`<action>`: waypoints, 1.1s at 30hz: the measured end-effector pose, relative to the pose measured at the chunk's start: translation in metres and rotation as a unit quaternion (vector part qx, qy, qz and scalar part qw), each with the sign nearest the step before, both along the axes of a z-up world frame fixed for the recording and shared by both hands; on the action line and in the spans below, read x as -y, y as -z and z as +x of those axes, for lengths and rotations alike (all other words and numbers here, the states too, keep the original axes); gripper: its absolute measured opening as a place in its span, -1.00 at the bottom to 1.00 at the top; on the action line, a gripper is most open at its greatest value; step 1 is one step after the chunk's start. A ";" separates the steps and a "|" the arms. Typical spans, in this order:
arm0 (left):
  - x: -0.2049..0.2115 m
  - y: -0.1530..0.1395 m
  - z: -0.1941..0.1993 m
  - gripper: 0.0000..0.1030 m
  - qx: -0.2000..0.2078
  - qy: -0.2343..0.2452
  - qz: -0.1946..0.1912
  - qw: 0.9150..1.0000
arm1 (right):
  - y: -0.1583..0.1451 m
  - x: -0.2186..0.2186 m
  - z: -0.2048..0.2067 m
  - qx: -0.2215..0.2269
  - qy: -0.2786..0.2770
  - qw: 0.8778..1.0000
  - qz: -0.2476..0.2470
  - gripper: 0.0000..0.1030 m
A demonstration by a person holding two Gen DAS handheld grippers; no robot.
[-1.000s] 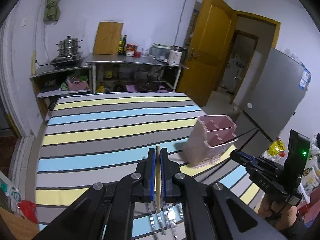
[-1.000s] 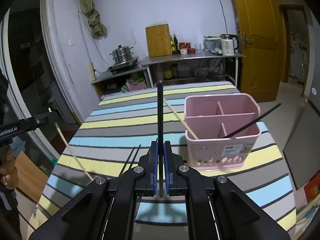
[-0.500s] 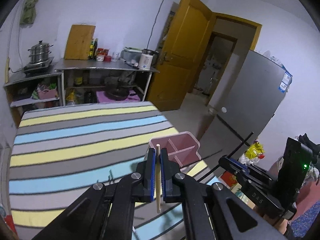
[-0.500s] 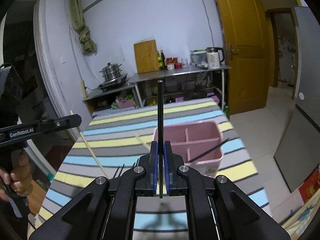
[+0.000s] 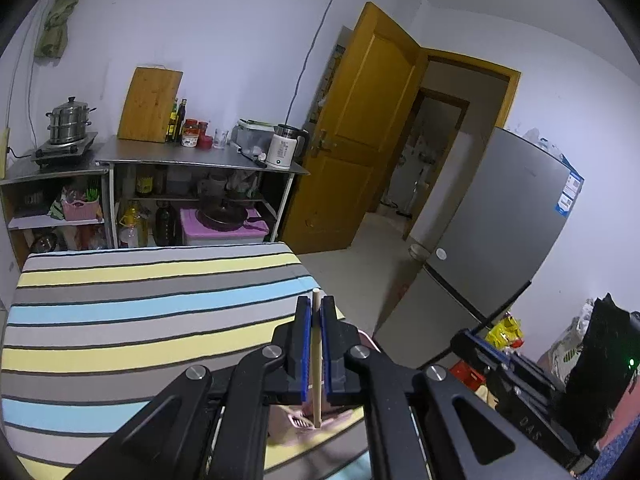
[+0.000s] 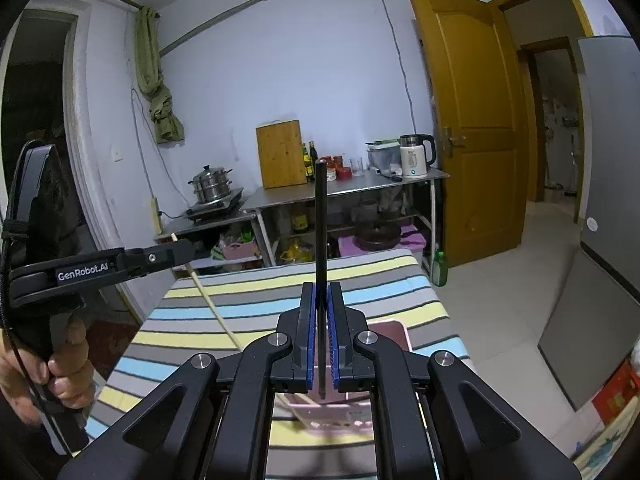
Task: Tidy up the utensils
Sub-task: 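Lift both held chopsticks and carry them over the pink holder, then lower both chopsticks into the pink holder and open both tools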
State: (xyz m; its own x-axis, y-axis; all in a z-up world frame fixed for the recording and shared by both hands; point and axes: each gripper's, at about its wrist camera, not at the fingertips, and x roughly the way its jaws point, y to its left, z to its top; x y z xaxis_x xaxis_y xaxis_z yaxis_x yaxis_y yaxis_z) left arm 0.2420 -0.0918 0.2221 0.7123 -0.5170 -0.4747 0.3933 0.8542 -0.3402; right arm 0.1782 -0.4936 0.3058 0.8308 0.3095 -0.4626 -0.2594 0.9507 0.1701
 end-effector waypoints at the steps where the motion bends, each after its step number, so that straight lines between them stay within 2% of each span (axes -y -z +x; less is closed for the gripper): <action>1: 0.002 0.004 0.004 -0.92 -0.002 0.000 -0.002 1.000 | 0.003 -0.001 0.004 -0.001 0.001 1.000 0.000 -0.89; 12: 0.018 0.069 0.036 -0.91 -0.045 0.005 0.018 0.999 | 0.050 -0.005 0.029 -0.043 0.005 0.999 -0.012 -0.89; 15: 0.020 0.078 0.038 -0.91 -0.044 0.010 0.021 0.999 | 0.061 -0.006 0.033 -0.057 0.004 0.998 -0.013 -0.89; 21: 0.023 0.087 0.037 -0.87 -0.048 0.023 0.031 0.998 | 0.076 -0.002 0.037 -0.080 0.005 0.997 -0.012 -0.88; 24: 0.022 0.087 0.033 -0.74 -0.047 0.023 0.029 0.998 | 0.073 0.000 0.034 -0.069 0.011 0.997 -0.015 -0.84; 26: 0.019 0.085 0.034 -0.67 -0.046 0.022 0.024 0.998 | 0.069 0.003 0.030 -0.061 0.018 0.998 -0.015 -0.74; 33: 0.009 0.074 0.015 -0.65 -0.029 0.015 0.021 0.999 | 0.056 0.009 0.016 -0.040 0.031 0.999 -0.009 -0.71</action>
